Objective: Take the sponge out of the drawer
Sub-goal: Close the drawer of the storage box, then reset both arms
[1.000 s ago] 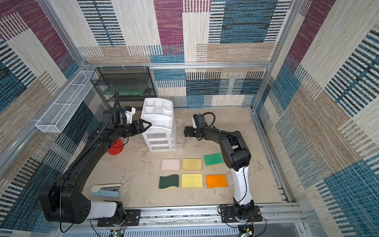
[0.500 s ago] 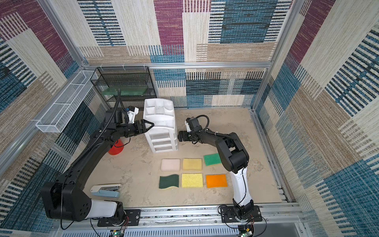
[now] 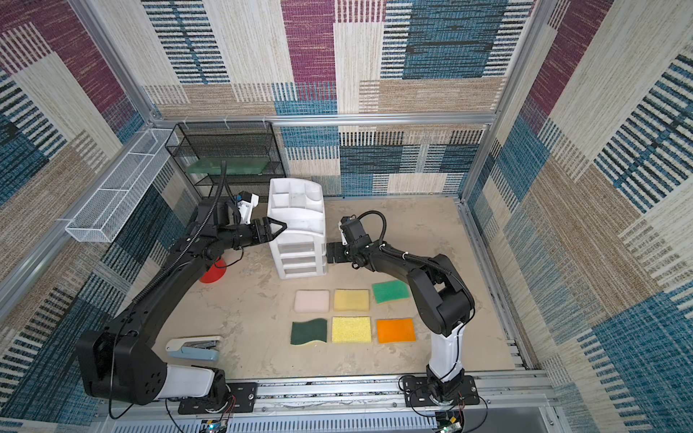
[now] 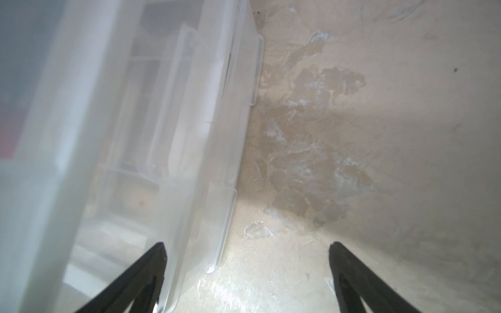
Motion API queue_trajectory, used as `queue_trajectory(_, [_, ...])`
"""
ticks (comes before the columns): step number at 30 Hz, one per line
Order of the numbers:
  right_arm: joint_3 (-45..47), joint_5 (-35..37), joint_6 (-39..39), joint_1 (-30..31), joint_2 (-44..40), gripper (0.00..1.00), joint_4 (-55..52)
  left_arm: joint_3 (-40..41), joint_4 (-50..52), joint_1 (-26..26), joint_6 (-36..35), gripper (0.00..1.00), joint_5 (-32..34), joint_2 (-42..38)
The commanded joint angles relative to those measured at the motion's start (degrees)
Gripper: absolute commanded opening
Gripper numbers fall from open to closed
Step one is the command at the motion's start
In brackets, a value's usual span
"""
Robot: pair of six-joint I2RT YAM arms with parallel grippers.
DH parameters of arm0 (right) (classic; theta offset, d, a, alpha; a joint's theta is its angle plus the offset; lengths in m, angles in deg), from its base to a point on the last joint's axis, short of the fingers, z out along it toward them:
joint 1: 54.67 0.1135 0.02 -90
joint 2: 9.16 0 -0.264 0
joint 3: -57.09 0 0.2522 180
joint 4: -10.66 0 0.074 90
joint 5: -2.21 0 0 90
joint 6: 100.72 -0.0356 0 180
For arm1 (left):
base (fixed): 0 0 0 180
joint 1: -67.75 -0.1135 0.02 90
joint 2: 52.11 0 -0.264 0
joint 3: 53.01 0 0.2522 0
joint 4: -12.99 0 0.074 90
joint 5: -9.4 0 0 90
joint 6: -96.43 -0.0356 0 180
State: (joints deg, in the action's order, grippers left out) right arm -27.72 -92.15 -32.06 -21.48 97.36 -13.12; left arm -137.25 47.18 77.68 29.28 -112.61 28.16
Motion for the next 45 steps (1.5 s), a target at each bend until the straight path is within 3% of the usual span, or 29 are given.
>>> queue_trajectory(1, [0.54, -1.39, -0.28, 1.51, -2.08, 0.95, 2.98, 0.43, 6.5, 0.88, -0.92, 0.78, -0.1, 0.07])
queue_trajectory(7, [2.39, 2.1, -0.3, 1.96, -5.85, 0.95, 2.26, -0.21, 10.18, 0.96, -1.02, 0.81, 7.52, -3.1])
queue_trajectory(12, [3.15, 8.87, 1.2, 0.78, -9.64, 0.95, 0.0, -1.89, 15.18, 0.88, -2.45, 1.0, 19.07, -6.95])
queue_trajectory(13, [3.55, 9.96, 1.4, -0.04, -11.12, 0.95, -0.32, -1.7, 15.27, 0.89, -2.95, 1.0, 21.63, -8.21])
queue_trajectory(19, [10.18, 11.36, 3.37, -9.17, -23.74, 0.95, 3.9, 1.34, 12.42, -1.32, -9.89, 1.0, 35.56, -15.42])
queue_trajectory(24, [15.84, 15.52, 4.32, -18.58, -33.1, 0.95, 7.16, 10.63, 1.58, -3.97, -14.86, 1.0, 47.12, -18.55])
queue_trajectory(30, [21.27, 20.98, 5.68, -24.54, -37.46, 0.95, 7.65, 20.31, -10.31, -4.74, -19.54, 1.0, 51.08, -13.69])
queue_trajectory(35, [24.77, 24.62, 5.13, -29.35, -38.72, 0.95, 8.07, 28.15, -23.87, -4.91, -21.74, 1.0, 49.59, -8.37])
queue_trajectory(41, [28.41, 25.17, 3.26, -33.54, -39.34, 0.95, 10.79, 31.34, -34.2, -5.01, -20.45, 1.0, 51.99, -0.03])
queue_trajectory(45, [30.74, 27.12, 2.4, -35.21, -39.15, 0.95, 13.33, 33.25, -38.68, -4.94, -22.35, 1.0, 52.11, 1.01])
